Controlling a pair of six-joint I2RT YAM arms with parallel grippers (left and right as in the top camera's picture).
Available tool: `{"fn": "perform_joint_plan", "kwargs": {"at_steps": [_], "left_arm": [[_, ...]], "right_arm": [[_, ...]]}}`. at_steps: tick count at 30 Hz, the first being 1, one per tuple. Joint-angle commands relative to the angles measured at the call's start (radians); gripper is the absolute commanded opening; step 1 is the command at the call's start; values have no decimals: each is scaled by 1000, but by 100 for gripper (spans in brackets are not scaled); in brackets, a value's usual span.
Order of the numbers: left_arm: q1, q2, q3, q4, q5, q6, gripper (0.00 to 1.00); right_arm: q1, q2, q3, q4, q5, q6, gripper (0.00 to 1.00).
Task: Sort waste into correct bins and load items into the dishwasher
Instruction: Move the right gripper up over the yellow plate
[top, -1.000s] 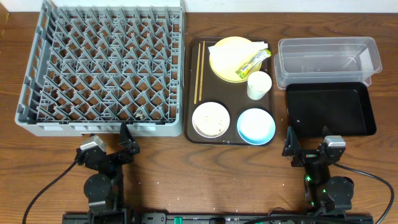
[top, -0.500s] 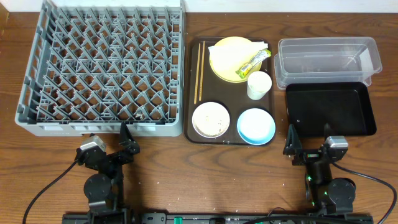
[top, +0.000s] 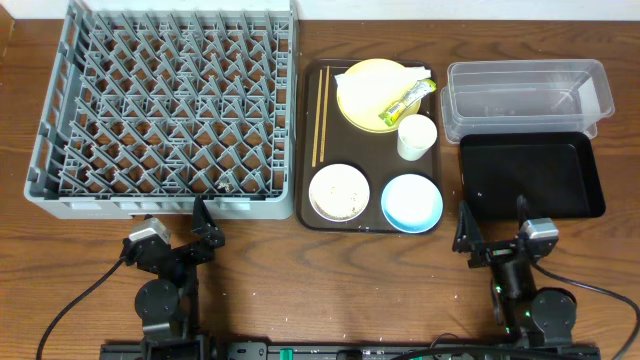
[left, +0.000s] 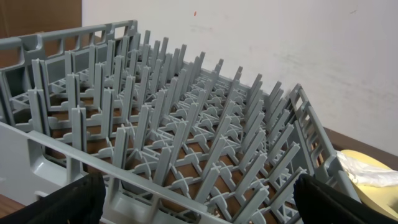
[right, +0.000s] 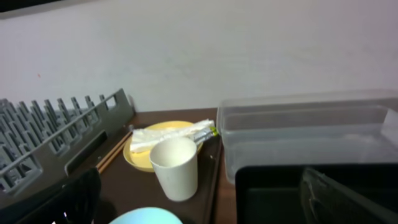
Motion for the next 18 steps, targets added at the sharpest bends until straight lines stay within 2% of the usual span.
{"fn": "perform_joint_plan", "kwargs": {"at_steps": [1,8,18], "left_arm": [[4,-6,-30,-20,-6,13,98],[4,-6,-30,-20,-6,13,98],[4,-6,-30,-20,-6,13,98]], "right_arm": [[14,3,79,-22,-11,-42,99],[15,124,212,-64,-13,-49,99],[15,477,511,-117,-125,-72,99]]}}
